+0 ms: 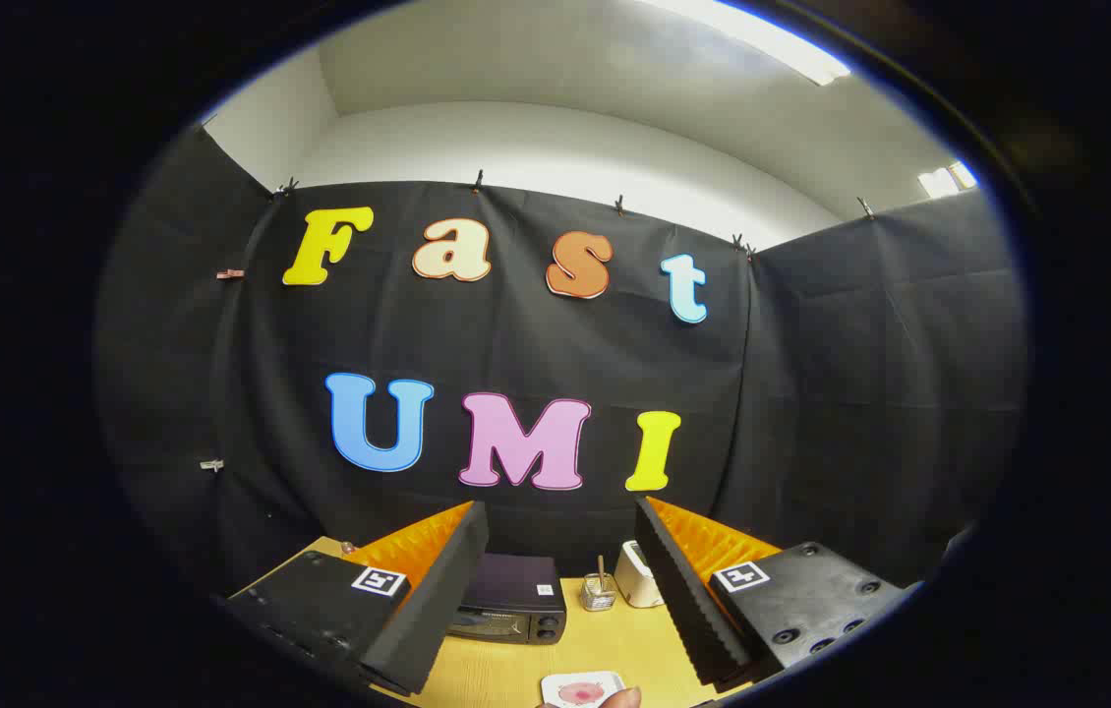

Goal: Open the toaster oven, put the food inside, and close the toaster oven door.

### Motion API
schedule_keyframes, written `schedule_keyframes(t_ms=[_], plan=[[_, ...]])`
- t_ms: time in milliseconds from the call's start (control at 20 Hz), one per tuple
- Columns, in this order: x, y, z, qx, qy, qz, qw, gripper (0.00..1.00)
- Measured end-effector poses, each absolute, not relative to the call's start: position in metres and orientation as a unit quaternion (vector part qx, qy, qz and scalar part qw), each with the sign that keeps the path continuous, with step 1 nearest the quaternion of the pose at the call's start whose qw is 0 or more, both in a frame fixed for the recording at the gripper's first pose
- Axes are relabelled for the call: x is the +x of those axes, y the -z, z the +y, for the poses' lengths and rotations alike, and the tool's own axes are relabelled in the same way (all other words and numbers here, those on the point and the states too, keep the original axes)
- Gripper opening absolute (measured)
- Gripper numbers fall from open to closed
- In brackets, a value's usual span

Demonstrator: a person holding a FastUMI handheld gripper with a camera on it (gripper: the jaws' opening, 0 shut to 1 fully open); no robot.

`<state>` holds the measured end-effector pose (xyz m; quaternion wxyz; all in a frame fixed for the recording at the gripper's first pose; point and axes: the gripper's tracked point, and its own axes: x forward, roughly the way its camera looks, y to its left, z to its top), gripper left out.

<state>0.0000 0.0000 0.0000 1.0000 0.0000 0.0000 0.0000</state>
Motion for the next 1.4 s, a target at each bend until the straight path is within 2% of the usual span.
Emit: schedule_keyframes(t_ms=[1000,1400], plan=[[0.004,0.011,0.021,0.001,-0.006,0.005,1.000,0.97],[0.030,0.067,0.059,0.024,-0.034,0.034,0.999,0.97]])
